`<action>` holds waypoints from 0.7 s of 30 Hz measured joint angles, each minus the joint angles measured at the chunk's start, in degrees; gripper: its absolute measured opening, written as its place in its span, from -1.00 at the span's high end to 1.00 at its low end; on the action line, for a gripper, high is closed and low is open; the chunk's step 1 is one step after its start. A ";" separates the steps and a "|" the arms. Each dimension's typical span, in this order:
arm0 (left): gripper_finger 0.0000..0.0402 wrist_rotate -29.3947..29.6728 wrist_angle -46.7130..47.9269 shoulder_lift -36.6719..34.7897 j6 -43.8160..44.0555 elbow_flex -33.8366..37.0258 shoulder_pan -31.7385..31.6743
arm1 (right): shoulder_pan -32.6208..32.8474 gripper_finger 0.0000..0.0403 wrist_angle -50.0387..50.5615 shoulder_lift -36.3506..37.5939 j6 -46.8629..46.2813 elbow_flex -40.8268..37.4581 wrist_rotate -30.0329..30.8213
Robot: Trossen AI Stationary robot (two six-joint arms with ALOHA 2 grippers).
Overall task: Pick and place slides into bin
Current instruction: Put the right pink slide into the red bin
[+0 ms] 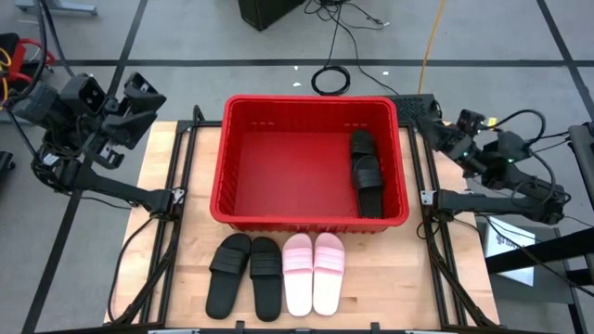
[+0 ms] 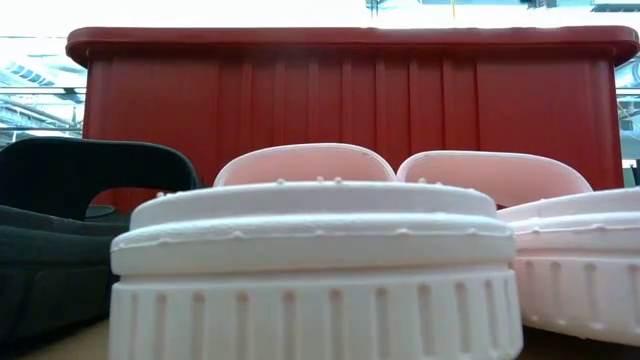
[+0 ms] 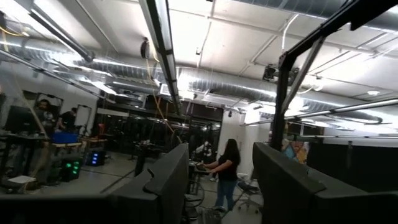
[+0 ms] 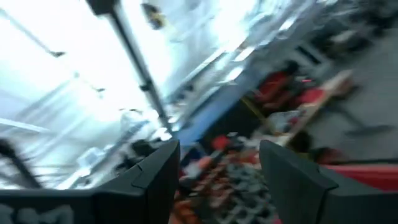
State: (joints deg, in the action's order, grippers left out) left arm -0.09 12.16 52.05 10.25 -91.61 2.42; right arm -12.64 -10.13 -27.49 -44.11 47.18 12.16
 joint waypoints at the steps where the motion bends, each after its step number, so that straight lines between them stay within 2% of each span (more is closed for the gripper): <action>1: 0.07 -0.50 0.00 -0.02 0.39 0.00 0.00 | 0.00 -0.04 -2.76 -1.28 -0.27 0.00 -2.21; 6: 0.07 -2.76 0.02 -0.02 0.61 0.00 0.01 | 0.06 -0.04 -20.47 -9.17 -1.61 0.00 -12.76; 8: 0.07 -3.29 0.02 -0.01 0.80 0.00 0.00 | 0.71 -0.04 -26.41 -12.43 -2.26 0.00 -15.01; 13: 0.07 -5.60 0.04 -0.36 0.85 0.00 0.01 | 4.92 -0.04 -34.02 -18.75 -1.67 -0.02 -14.74; 21: 0.07 -6.43 0.07 -0.39 4.17 -0.02 0.02 | 16.17 -0.04 -44.80 -25.83 6.20 -0.04 -8.79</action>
State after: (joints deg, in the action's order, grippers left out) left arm -6.51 12.23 51.66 14.42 -91.64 2.44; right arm 3.53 -54.93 -53.32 -37.91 47.13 3.38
